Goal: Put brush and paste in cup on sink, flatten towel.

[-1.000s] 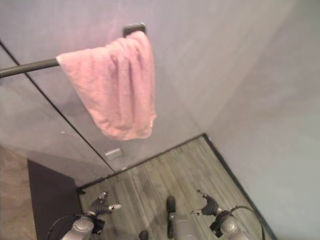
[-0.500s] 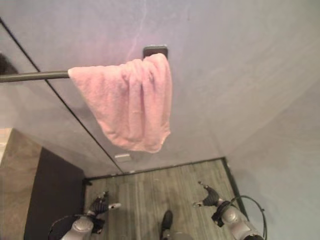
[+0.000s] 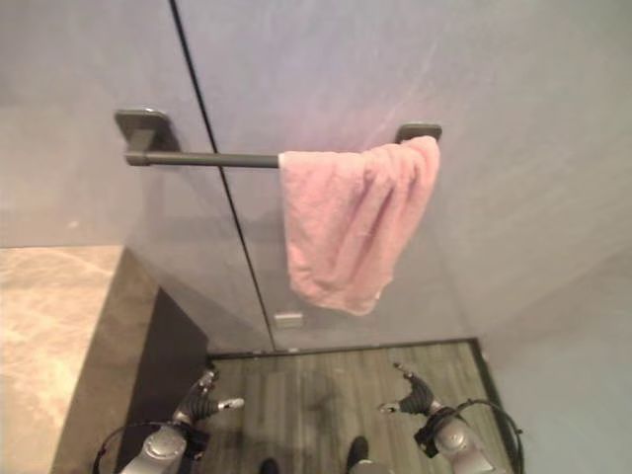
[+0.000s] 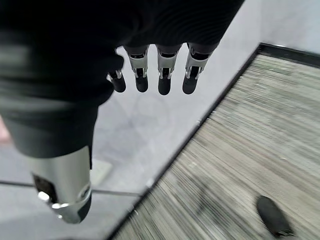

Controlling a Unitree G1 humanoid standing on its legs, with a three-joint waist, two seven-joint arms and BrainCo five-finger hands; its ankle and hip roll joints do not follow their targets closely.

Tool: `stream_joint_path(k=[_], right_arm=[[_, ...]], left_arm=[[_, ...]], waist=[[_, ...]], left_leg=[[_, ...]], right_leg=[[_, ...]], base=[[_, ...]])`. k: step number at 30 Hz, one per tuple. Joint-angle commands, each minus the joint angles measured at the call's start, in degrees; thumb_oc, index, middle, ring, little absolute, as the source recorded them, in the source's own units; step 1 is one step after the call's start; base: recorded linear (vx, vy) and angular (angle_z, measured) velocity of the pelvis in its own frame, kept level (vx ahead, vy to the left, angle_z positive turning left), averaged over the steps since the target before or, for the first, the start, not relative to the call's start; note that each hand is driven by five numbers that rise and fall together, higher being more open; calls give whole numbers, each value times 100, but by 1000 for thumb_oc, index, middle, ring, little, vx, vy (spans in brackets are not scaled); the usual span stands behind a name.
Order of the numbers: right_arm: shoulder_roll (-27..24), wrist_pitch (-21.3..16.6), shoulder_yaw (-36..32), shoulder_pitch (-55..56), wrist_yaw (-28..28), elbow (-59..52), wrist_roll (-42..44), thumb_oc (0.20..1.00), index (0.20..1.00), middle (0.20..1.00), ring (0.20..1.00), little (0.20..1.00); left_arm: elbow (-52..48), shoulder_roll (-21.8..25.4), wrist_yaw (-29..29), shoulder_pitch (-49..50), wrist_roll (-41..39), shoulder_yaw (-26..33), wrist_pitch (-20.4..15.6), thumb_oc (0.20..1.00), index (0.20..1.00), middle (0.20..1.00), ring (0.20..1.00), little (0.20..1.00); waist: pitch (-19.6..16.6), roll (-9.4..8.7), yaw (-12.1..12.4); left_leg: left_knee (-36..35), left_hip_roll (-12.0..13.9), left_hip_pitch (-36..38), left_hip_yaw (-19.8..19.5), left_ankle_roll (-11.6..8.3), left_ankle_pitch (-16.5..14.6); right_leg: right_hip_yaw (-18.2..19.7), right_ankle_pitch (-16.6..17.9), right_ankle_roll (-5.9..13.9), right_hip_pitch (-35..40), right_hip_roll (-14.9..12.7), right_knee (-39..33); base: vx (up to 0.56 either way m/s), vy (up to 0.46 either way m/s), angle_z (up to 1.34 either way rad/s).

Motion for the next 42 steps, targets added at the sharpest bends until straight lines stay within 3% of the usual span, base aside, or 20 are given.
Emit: stream_joint_path(k=[1, 2, 4, 8, 10, 13, 16, 17, 20, 24, 34, 42], right_arm=[[66, -200, -205, -227, -390, -255, 496, 1000, 1000, 1000, 1000, 1000], [71, -211, -212, -306, -462, -263, 503, 1000, 1000, 1000, 1000, 1000], [67, -203, -204, -336, -471, -388, 490, 1000, 1000, 1000, 1000, 1000], [-68, -239, -289, -338, -488, -436, 445, 1000, 1000, 1000, 1000, 1000], [-257, -309, -459, -270, -528, -604, 507, 1000, 1000, 1000, 1000, 1000], [-364, -319, -546, -410, -595, -596, 565, 1000, 1000, 1000, 1000, 1000], [-431, -317, -625, -480, -622, -683, 618, 1000, 1000, 1000, 1000, 1000], [-478, -315, -718, -470, -662, -783, 635, 1000, 1000, 1000, 1000, 1000], [-444, -314, -760, -587, -669, -840, 639, 1000, 1000, 1000, 1000, 1000], [-368, -332, -756, -858, -647, -1016, 694, 1000, 1000, 1000, 1000, 1000], [-205, -165, -423, -1559, -635, -929, 798, 1000, 1000, 1000, 1000, 1000], [-268, 6, -22, -2291, -442, -810, 1275, 1000, 1000, 1000, 1000, 1000]], left_arm=[[-79, 162, 14, -45, 348, 116, -179, 1000, 1000, 1000, 1000, 1000], [-93, 180, 74, -68, 315, 127, -191, 1000, 1000, 1000, 1000, 1000], [-222, 210, 136, -105, 258, 169, -200, 1000, 1000, 1000, 1000, 1000], [-388, 250, 171, -161, 178, 267, -281, 1000, 1000, 1000, 1000, 1000], [-741, 313, 135, -161, 169, 339, -351, 1000, 1000, 1000, 1000, 1000], [-899, 347, 188, -246, 167, 354, -368, 1000, 1000, 1000, 1000, 1000], [-1041, 358, 207, -260, 139, 427, -385, 1000, 1000, 1000, 1000, 1000], [-1304, 408, 290, -247, 180, 421, -409, 1000, 1000, 1000, 1000, 1000], [-1492, 477, 264, -182, 289, 526, -427, 1000, 1000, 1000, 1000, 1000], [-1895, 637, 245, -14, 272, 778, -522, 1000, 1000, 1000, 1000, 1000], [-2215, 844, 330, -135, 317, 1054, -487, 1000, 1000, 1000, 1000, 1000], [-2511, 1006, 161, -624, -86, 873, -463, 1000, 1000, 1000, 1000, 1000]], waist=[[79, -187, -96], [101, -185, -57], [136, -246, -67], [-48, -385, -40], [-44, -430, -50], [72, -436, -6], [20, -398, -12], [-4, -370, 21], [-36, -314, 34], [-227, -224, 77], [-286, -251, 176], [-273, -262, 199]], left_leg=[[335, 100, -206, -293, -109, -188], [372, 152, -182, -276, -142, -215], [496, 261, -129, -377, -210, -272], [470, 455, -99, -468, -365, -226], [971, 572, -301, -584, -483, -214], [1486, 457, -631, -799, -567, -134], [873, 620, -694, -769, -606, 47], [688, 771, -830, -798, -673, 258], [503, 738, -713, -838, -655, 230], [-10, 625, -234, -577, -599, 261], [-90, 639, -118, -400, -603, 203], [-90, 655, -246, -427, -651, 242]], right_leg=[[551, -157, 136, 271, 378, -555], [434, -39, 136, 200, 222, -770], [533, -45, 204, 308, 217, -1005], [526, -210, 77, 518, 468, -1167], [386, -328, -73, 745, 627, -1359], [298, -346, -154, 909, 637, -1455], [273, -364, -91, 960, 598, -1553], [261, -327, -32, 1018, 464, -1572], [313, -272, 6, 1044, 442, -1607], [470, -78, 86, 1091, 336, -1829], [493, 102, 180, 1172, 252, -2122], [440, 150, 192, 1097, 208, -2209]], base=[[62, -58, 13], [74, -104, 17], [93, -155, -14], [119, -230, 27], [129, -269, 30], [23, -52, 27], [52, 68, 5], [77, 97, -1], [69, 109, -6], [71, 121, -50], [16, 39, -11], [-5, 1, -1]])
